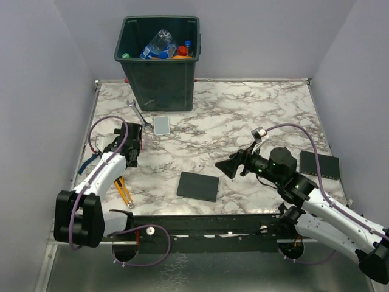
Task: Put the plastic bottles in the bin
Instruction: Pick up the plastic bottle at the center of the board.
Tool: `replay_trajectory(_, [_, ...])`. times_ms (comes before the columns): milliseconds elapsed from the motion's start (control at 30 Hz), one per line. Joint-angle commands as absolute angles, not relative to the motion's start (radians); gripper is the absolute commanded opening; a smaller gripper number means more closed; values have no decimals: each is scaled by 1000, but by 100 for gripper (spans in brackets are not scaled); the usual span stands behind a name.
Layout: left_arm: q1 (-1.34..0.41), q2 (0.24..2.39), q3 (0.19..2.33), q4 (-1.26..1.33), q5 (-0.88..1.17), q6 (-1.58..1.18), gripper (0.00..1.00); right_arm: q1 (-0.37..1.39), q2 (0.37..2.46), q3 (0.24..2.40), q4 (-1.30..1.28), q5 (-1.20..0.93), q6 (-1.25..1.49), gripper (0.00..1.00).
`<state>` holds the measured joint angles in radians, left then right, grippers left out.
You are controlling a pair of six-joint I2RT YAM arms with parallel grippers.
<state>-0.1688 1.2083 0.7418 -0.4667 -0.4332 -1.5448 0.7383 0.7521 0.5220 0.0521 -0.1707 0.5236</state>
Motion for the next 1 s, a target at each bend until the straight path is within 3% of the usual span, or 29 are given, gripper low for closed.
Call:
replay_trajectory(0, [-172, 1291, 809, -547, -520, -1648, 99, 741, 746, 527, 65, -185, 523, 99])
replay_trajectory(400, [-66, 1590, 977, -550, -495, -1552, 99, 742, 769, 526, 74, -201, 527, 99])
replay_trajectory(667, [-48, 1640, 924, -385, -423, -1388, 93, 742, 798, 570, 77, -224, 526, 99])
replay_trajectory(767, [-42, 1626, 875, -302, -385, -1329, 81, 741, 799, 590, 70, -234, 524, 99])
replay_trajectory(967, [-28, 1564, 795, -197, -322, -1199, 37, 741, 817, 641, 39, -274, 495, 99])
